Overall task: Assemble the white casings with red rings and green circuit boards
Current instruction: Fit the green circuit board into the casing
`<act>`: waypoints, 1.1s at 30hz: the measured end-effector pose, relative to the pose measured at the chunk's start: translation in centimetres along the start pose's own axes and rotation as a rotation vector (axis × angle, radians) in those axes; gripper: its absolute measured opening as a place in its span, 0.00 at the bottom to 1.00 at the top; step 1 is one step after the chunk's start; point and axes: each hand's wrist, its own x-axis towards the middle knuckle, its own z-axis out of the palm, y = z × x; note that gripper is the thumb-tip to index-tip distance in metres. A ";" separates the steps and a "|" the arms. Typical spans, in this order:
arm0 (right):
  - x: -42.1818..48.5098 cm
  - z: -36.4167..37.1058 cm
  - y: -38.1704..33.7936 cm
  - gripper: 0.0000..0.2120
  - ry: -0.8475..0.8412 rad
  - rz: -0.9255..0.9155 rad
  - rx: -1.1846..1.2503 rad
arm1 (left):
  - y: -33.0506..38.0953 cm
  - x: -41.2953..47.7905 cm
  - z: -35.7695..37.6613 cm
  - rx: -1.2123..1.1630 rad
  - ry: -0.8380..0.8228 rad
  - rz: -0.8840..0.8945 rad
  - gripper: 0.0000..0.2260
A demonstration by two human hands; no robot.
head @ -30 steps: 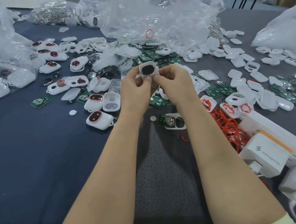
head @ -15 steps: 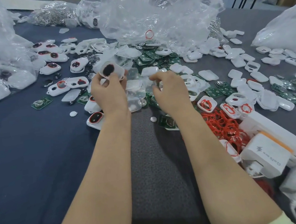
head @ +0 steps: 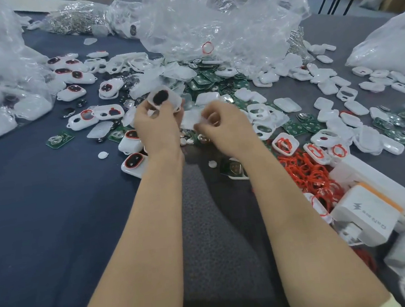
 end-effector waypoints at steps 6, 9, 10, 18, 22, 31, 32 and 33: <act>0.6 -2.3 2.0 0.06 0.102 0.200 0.531 | -1.0 -0.9 0.4 0.212 -0.191 -0.049 0.07; 0.6 -2.4 2.4 0.07 0.113 0.220 0.609 | -1.2 -1.1 0.4 0.256 -0.218 -0.055 0.08; 0.7 -2.3 2.5 0.07 0.138 0.200 0.580 | -1.3 -1.1 0.4 0.266 -0.224 -0.057 0.08; 0.4 -2.6 2.4 0.08 0.241 0.054 0.466 | -1.2 -1.3 0.3 0.249 -0.266 -0.012 0.07; 0.6 -2.6 2.0 0.06 0.146 0.080 0.661 | -1.0 -1.3 0.3 0.235 -0.298 0.045 0.07; 0.3 -2.6 1.8 0.07 0.397 -0.033 0.586 | -1.9 -1.2 0.3 0.402 -0.300 -0.048 0.10; 0.3 -2.5 1.6 0.07 0.395 -0.069 0.609 | -1.9 -1.4 0.4 0.372 -0.312 -0.066 0.08; 0.3 -2.4 1.5 0.07 0.385 -0.097 0.613 | -1.9 -1.5 0.5 0.347 -0.318 -0.079 0.06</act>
